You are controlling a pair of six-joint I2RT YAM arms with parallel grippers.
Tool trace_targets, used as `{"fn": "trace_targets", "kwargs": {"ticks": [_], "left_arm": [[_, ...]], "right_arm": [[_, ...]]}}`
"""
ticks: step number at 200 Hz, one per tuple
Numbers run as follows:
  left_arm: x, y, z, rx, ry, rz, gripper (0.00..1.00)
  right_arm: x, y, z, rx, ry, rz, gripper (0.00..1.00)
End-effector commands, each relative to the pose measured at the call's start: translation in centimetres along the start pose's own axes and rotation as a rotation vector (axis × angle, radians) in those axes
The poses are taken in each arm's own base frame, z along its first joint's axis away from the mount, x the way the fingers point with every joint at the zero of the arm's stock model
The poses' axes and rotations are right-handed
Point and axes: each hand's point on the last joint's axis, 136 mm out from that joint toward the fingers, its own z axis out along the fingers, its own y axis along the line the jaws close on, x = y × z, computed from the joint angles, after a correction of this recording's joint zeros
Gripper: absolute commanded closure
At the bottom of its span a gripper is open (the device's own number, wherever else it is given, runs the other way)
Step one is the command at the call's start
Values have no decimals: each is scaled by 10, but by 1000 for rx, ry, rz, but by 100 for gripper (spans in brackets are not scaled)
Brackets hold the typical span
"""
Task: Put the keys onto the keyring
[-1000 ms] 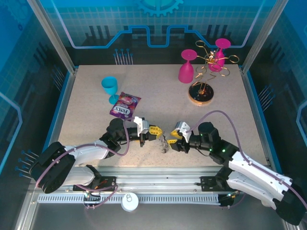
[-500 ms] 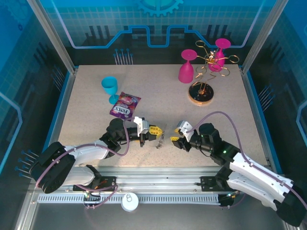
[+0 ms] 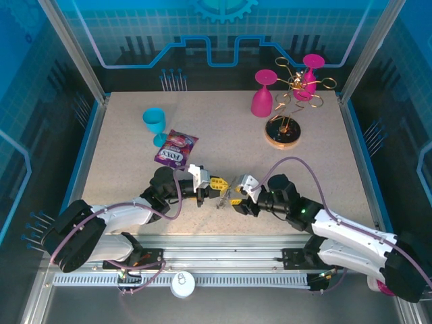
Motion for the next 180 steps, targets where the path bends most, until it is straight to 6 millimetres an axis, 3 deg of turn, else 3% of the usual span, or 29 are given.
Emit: {"fn": "trace_targets", "kwargs": {"ticks": [1,49,89,120,180], "left_arm": [[-9,-5,0,25,-36,19,100],[-10,-5,0,27,-38,22,100],[-10,-5,0,26,-38,24,100],[-9,-5,0,25,-35,23,100],[-7,-4,0,18,-30,23,100]], "right_arm": [[-13,8,4,-37,-60,-25,53],[-22,1,12,-4,-89,-40,52],[-22,-4,10,28,-85,-54,57],[-25,-9,2,71,-96,-70,65],[-20,-13,-12,120,-62,-105,91]]}}
